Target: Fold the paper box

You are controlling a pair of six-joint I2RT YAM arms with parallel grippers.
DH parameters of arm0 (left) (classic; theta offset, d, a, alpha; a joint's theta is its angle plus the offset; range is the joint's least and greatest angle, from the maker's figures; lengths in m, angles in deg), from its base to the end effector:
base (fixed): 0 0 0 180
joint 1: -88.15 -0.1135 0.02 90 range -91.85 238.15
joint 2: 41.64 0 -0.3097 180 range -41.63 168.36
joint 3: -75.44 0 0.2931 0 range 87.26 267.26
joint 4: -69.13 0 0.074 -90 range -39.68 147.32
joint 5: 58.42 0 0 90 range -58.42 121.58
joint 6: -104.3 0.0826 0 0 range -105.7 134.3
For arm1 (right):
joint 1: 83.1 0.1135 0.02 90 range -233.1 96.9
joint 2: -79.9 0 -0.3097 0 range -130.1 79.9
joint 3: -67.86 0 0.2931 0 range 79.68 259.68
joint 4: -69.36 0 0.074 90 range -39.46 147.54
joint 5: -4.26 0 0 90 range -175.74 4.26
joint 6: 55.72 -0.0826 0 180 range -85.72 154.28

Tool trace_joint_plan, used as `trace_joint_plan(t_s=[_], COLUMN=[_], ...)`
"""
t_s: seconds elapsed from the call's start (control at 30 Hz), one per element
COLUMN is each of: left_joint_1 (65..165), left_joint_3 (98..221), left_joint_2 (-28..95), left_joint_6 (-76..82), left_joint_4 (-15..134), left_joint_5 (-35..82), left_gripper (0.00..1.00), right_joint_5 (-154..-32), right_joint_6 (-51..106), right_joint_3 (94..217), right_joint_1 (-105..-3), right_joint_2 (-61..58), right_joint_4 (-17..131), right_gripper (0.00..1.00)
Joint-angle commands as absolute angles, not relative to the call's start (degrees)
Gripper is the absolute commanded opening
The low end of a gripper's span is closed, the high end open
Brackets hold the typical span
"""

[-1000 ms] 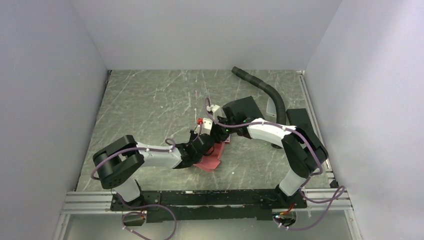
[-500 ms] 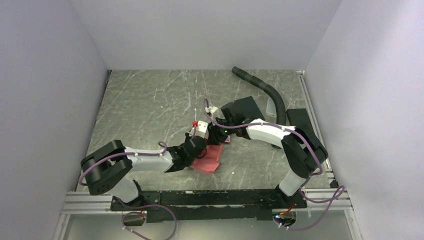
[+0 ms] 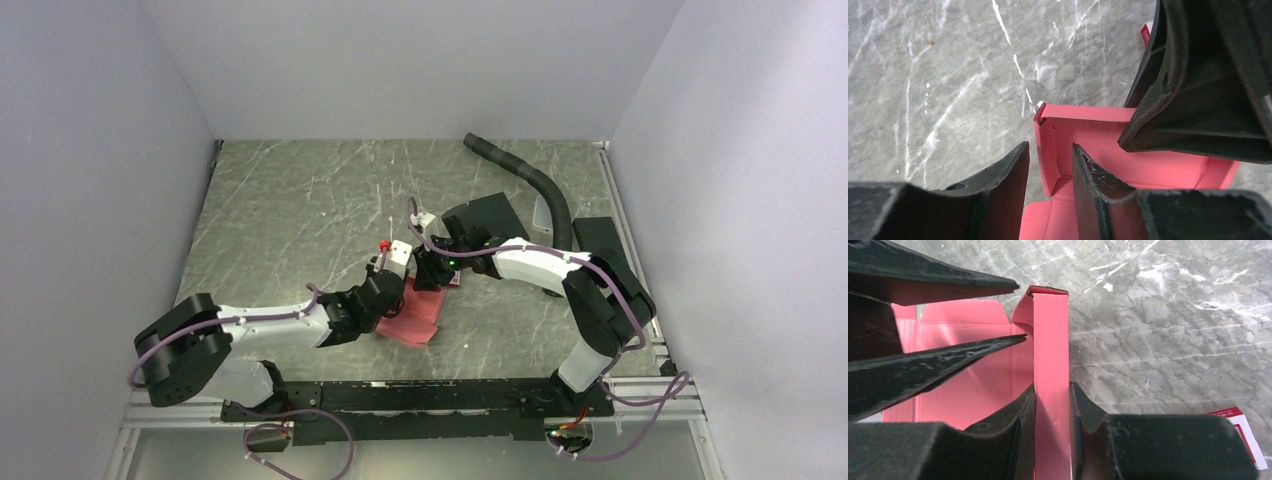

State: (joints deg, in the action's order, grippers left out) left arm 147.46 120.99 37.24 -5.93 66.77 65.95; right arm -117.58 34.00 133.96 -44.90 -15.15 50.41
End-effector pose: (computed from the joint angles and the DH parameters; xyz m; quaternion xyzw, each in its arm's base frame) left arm 0.2038 -0.2519 0.1734 0.1572 0.8462 -0.0769 0.5033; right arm 0.2877 0.2819 0.1732 -0.3848 0.8168 0.3555 0.2418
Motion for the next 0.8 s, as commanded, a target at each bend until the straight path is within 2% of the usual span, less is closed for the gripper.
trace_joint_plan(t_s=[0.0,0.07,0.23,0.37,0.67,0.77], left_joint_1=[147.25,147.15,146.99,146.95,146.95,146.97], left_joint_3=[120.77,119.73,117.47,116.38,115.97,116.13], left_joint_2=[31.54,30.05,27.62,26.56,25.40,23.49], left_joint_6=[-6.88,-8.07,-10.13,-10.82,-11.70,-12.95], left_joint_4=[64.46,63.58,63.18,63.85,63.27,61.54], left_joint_5=[68.12,68.74,67.35,66.60,66.46,66.89], left_gripper=[0.44,0.48,0.49,0.49,0.51,0.55], right_joint_5=[-118.61,-118.55,-118.31,-118.00,-118.21,-117.89], right_joint_6=[33.75,33.75,33.75,33.75,35.93,37.44], right_joint_3=[135.73,135.75,135.80,135.84,136.10,136.46], right_joint_1=[-44.95,-44.95,-44.87,-44.89,-44.87,-44.91], right_joint_2=[-14.47,-14.57,-14.70,-14.84,-14.77,-14.08], right_joint_4=[51.94,51.94,51.78,51.77,51.38,50.71], right_gripper=[0.27,0.27,0.28,0.36,0.41,0.48])
